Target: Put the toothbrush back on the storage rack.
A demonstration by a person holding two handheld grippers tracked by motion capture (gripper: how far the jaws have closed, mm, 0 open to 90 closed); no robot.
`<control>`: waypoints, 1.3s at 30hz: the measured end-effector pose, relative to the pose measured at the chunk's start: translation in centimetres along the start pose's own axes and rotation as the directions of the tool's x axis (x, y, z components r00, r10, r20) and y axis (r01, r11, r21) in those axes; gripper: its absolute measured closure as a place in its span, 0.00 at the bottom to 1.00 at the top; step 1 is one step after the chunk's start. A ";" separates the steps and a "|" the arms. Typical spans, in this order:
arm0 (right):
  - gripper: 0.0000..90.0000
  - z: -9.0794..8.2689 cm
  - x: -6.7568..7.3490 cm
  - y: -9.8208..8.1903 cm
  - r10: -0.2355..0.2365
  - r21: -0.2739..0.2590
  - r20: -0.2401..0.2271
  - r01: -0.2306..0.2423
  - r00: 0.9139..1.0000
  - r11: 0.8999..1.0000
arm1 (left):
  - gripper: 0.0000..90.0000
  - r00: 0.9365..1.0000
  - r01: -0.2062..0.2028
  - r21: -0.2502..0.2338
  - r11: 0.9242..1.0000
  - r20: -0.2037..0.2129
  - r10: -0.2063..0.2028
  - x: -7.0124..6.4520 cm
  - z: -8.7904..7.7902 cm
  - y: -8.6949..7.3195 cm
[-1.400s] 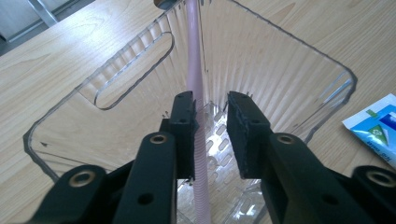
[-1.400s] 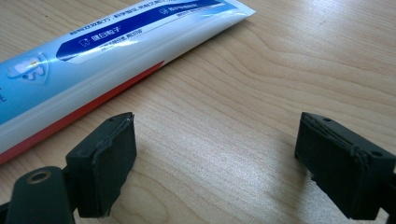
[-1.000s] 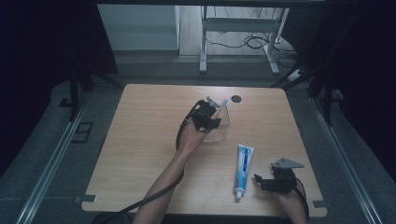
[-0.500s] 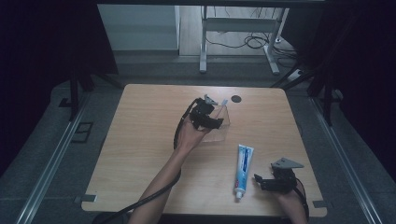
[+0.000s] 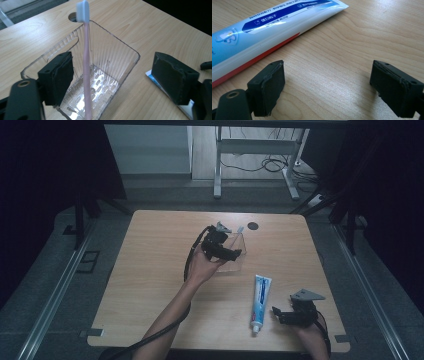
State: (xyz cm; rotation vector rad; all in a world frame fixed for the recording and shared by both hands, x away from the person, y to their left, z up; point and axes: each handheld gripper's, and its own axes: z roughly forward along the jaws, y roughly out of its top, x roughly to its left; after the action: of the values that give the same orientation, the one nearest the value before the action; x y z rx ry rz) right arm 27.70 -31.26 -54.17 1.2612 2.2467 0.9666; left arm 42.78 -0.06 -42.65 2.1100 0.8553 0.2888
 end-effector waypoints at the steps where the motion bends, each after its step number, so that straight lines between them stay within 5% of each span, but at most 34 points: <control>1: 0.14 0.0 0.0 0.0 -0.001 0.000 0.000 0.001 1.000 1.000 | 0.19 1.000 -0.001 0.000 1.000 0.003 0.001 0.0 -0.1 0.0; 20: 0.14 0.0 0.0 0.0 0.000 0.000 0.000 0.000 1.000 1.000 | 0.15 1.000 -0.011 -0.018 1.000 0.028 0.011 -0.2 -2.3 -1.5; 39: 0.14 0.0 0.0 0.0 -0.001 0.000 0.000 0.001 1.000 1.000 | 0.08 0.999 -0.047 -0.028 0.999 -0.011 0.046 -0.2 -4.4 -3.8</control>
State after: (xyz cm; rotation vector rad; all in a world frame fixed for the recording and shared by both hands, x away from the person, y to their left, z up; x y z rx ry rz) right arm 27.69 -31.25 -54.17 1.2606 2.2467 0.9660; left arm 38.75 4.13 -42.80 2.1058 0.8046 0.3346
